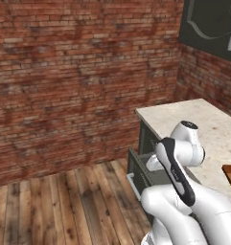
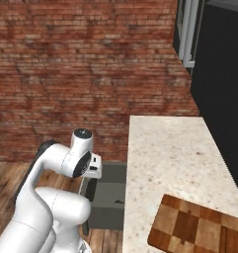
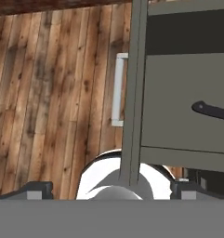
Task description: Pick up the knife from the drawer and place it on the cutting board. Then place the meat from the plate to the cutting board.
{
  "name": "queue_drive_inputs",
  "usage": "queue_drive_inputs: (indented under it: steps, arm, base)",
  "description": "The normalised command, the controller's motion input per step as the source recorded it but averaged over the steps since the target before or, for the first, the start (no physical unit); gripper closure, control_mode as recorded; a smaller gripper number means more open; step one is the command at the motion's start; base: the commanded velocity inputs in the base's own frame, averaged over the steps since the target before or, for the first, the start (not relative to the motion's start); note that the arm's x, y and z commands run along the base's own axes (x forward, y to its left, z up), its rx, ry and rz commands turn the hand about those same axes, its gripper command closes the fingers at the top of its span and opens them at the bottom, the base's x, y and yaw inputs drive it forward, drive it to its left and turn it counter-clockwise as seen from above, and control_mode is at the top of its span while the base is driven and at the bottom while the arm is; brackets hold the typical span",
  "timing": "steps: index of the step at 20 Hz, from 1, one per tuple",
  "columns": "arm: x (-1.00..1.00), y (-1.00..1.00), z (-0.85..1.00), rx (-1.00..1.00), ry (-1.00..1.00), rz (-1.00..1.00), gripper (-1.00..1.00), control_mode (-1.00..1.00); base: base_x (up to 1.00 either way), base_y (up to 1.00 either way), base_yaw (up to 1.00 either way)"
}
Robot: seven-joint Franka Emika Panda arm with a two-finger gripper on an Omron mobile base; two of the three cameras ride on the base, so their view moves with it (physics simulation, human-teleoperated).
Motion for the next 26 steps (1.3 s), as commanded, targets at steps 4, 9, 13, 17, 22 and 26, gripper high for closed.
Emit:
queue_drive_inputs:
  steps: [4, 9, 13, 17, 22, 26]
  arm:
    - [0.26, 0.01, -0.34, 0.0, 0.0, 0.0, -1.0, -1.0]
    - [0.27, 0.13, -0.34, -0.01, 0.0, -0.01, -1.0, -1.0]
    - [0.31, 0.26, -0.43, -0.01, 0.0, -0.03, -1.0, -1.0]
    - [0.31, 0.27, -0.45, -0.04, 0.0, -0.03, -1.0, -1.0]
    - [0.27, 0.2, -0.49, -0.04, 0.0, -0.02, -1.0, -1.0]
    - [0.14, 0.04, -0.49, -0.05, -0.02, 0.0, -1.0, -1.0]
  base:
    - [0.0, 0.0, 0.0]
    - [0.0, 0.0, 0.0]
    - [0.0, 0.0, 0.0]
    - [0.0, 0.0, 0.0]
    - [0.0, 0.0, 0.0]
    - [0.0, 0.0, 0.0]
